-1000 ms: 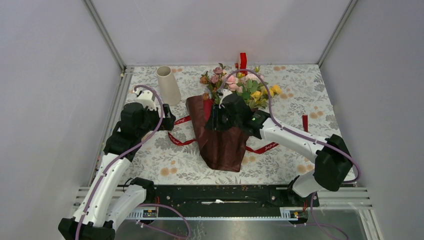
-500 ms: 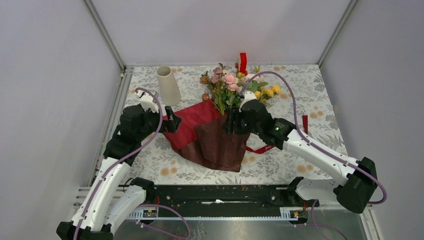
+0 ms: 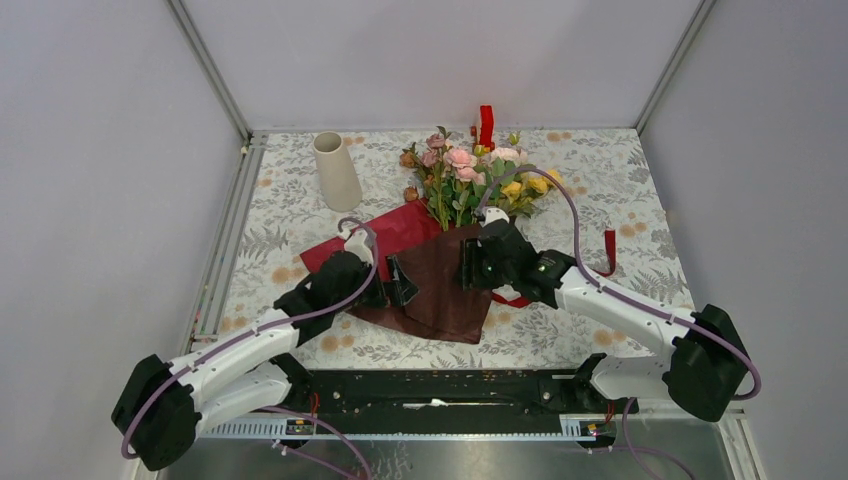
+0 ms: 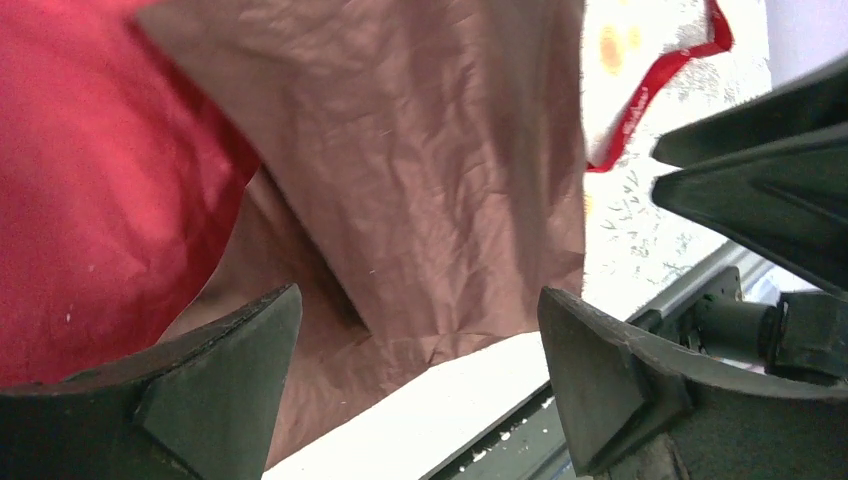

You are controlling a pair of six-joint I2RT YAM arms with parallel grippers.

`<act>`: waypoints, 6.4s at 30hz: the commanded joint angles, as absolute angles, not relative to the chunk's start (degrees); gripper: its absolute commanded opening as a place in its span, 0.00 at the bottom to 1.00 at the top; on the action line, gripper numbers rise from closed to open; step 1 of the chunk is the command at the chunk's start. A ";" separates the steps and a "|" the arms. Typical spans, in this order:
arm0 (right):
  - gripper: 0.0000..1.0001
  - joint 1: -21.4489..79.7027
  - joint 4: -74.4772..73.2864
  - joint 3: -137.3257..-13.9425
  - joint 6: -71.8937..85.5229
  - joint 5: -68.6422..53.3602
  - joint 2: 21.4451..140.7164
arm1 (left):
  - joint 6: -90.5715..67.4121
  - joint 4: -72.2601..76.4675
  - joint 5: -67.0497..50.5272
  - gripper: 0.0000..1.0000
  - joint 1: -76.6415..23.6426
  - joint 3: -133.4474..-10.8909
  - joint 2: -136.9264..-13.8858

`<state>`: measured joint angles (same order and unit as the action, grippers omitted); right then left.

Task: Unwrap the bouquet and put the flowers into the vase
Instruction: Unfold the wrapping paper at the center of the board.

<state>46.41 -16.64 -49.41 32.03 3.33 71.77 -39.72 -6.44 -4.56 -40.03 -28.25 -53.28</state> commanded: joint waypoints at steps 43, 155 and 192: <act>0.66 68.72 -23.14 -75.40 31.33 25.82 105.45 | -56.04 -4.44 10.55 0.99 -33.47 -5.55 -34.70; 0.60 79.38 2.99 -62.29 1.04 52.35 107.51 | -57.31 -4.58 7.65 0.99 -29.55 -5.27 -31.11; 0.00 61.02 -30.00 -47.27 40.75 57.54 76.07 | -56.87 -3.93 7.52 0.99 -28.65 -4.76 -31.69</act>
